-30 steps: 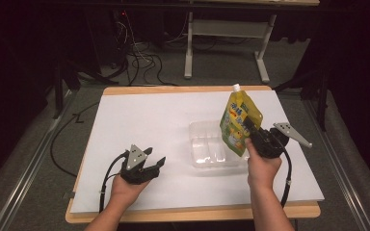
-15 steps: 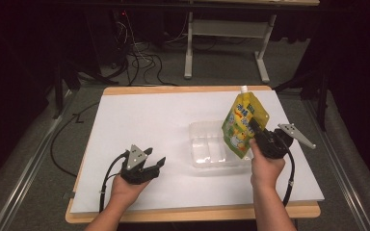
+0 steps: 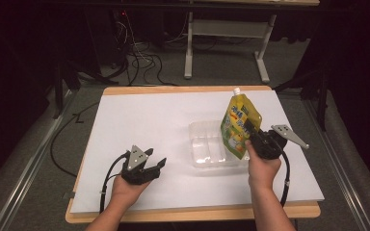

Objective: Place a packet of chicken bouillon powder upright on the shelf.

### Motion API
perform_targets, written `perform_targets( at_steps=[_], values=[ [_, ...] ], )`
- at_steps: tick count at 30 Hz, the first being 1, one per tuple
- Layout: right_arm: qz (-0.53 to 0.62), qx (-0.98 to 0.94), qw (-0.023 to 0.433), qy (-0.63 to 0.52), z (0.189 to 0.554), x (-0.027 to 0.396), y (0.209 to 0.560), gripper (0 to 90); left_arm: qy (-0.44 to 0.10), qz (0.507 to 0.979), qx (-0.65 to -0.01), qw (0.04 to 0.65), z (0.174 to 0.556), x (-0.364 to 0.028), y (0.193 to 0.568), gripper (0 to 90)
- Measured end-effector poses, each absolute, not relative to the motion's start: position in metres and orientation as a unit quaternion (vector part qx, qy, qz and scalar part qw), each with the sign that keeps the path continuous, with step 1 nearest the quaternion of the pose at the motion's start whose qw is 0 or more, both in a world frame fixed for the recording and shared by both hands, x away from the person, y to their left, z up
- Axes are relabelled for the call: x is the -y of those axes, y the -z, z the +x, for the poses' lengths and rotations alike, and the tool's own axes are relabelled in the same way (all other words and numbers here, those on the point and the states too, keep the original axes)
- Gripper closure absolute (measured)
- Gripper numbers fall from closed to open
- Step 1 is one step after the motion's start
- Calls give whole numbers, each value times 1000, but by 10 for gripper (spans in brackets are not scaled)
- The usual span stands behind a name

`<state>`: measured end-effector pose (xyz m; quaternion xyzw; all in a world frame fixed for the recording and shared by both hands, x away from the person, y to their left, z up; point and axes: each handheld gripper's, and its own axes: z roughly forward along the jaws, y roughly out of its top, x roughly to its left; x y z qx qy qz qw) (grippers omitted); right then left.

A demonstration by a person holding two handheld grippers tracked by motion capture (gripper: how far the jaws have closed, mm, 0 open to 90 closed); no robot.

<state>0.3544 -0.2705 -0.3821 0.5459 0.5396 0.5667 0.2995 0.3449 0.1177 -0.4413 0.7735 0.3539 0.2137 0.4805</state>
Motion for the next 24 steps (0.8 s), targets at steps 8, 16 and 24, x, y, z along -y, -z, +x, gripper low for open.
perform_targets(
  at_steps=[8,16,24],
  values=[
    [529,-551,307,-568,353,269,389,900,-220,772,-358,477,340,-124,441,406],
    [513,-577,310,-555,353,262,395,900,-225,766,-369,476,335,-135,441,406],
    [501,-598,312,-542,345,261,406,892,-228,764,-372,476,332,-139,440,406]
  ],
)
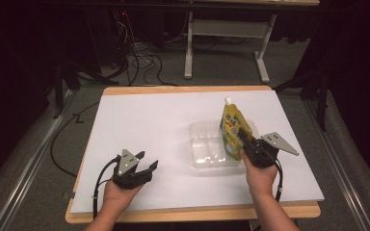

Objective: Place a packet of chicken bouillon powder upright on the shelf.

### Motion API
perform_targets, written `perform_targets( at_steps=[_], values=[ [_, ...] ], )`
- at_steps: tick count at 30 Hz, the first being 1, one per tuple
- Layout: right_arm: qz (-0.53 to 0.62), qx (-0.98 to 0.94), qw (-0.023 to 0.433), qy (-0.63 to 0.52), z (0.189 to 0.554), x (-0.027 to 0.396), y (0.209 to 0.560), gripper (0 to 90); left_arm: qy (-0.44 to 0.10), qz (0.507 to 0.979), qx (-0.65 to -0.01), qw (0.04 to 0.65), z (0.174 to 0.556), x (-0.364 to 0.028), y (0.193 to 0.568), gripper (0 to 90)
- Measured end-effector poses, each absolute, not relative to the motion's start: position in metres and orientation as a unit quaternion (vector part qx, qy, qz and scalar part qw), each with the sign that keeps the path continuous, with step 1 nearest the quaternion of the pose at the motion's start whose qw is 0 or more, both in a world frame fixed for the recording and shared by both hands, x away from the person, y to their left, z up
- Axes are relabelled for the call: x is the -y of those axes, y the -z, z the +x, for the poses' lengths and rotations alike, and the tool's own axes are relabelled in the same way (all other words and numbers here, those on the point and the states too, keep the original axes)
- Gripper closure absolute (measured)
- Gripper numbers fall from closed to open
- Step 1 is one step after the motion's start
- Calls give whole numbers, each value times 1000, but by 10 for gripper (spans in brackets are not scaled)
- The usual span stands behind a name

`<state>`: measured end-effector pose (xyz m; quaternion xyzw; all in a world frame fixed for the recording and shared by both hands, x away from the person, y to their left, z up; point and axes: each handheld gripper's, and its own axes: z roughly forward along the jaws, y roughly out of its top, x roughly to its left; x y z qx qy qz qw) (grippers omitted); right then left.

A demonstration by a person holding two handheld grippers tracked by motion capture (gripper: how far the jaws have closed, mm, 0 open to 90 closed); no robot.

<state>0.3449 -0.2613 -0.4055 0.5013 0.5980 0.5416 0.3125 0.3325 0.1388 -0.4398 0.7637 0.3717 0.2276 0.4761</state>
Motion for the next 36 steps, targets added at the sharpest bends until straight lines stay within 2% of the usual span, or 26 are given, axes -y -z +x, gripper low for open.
perform_targets(
  at_steps=[10,18,24,30,33,36],
  values=[
    [487,-623,308,-528,343,261,406,825,-222,764,-372,478,334,-139,439,404],
    [475,-644,280,-530,341,268,401,488,-218,759,-377,483,336,-141,438,404],
    [449,-664,282,-528,318,274,395,335,-216,753,-383,489,338,-145,437,399],
    [452,-656,312,-518,290,309,392,294,-219,748,-397,485,344,-151,439,397],
    [481,-637,337,-500,290,340,403,307,-217,748,-407,477,348,-154,443,397],
    [521,-621,332,-483,298,368,419,325,-216,748,-418,468,351,-156,447,397]
  ],
)
